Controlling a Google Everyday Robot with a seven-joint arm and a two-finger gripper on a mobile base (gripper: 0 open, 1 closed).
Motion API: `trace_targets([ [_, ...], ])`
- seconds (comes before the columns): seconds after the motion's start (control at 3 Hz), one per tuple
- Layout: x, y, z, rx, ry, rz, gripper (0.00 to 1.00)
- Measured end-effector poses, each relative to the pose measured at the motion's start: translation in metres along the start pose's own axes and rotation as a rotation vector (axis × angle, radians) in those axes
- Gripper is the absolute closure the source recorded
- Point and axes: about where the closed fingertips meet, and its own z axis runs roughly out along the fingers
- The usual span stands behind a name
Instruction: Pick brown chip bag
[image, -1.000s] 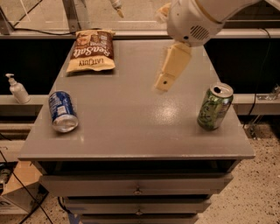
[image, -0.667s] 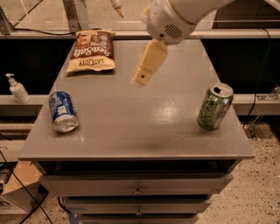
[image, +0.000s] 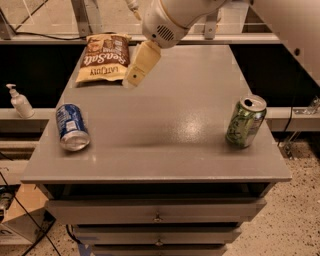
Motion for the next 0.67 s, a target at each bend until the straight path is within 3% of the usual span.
trace_targets([
  [0.33, 0.0003, -0.0012, 0.0018, -0.002, -0.002, 0.001, 0.00],
  [0.67, 0.0067, 0.0000, 0.0029, 0.006, 0.017, 0.041, 0.00],
])
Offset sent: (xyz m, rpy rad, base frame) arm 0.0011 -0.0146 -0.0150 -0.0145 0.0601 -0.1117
